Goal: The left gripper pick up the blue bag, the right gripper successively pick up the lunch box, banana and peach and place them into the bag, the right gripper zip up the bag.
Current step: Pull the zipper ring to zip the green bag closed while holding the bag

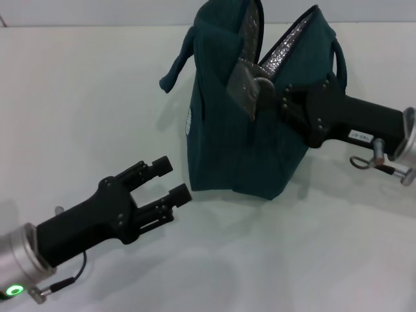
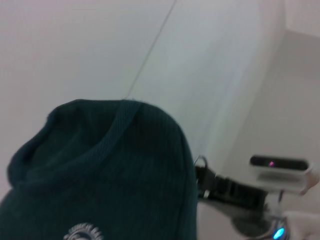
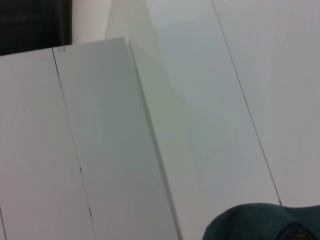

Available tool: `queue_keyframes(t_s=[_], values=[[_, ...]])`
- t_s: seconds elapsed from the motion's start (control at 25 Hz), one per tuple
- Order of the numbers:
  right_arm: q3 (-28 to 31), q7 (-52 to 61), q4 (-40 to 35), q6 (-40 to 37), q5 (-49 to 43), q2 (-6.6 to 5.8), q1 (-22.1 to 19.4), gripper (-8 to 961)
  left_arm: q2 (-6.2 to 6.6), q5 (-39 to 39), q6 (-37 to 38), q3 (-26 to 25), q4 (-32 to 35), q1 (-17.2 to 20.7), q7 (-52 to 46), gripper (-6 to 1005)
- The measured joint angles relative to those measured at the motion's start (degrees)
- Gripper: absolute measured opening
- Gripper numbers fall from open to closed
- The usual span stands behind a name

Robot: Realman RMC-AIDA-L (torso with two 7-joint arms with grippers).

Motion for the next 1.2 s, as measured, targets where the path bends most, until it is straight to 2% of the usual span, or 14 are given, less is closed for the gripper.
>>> queue_keyframes(t_s=[0.28, 0.36, 0.72, 1.2], values=[[0.2, 0.0, 0.1, 1.4, 0.5, 0.00, 1.2, 5, -0.34, -4.6, -5.3, -0.1, -7.7, -3.1, 9.4, 782], [-0.1, 0.0, 0.1, 1.6, 1.2, 0.00, 1.3, 5, -0.34, -5.1, -7.0, 0.0, -10.1, -5.6, 11.2, 782], [-0.1, 0.0, 0.0, 1.7, 1.5, 0.00, 1.5, 5, -0.46, -5.7, -10.3, -0.2, -10.8, -7.5, 11.5, 784], [-0.1, 0.0, 0.0, 1.5, 1.5, 0.00, 1.7, 5, -0.40, -5.2, -11.8, 0.5, -11.5, -10.0, 11.0, 634]])
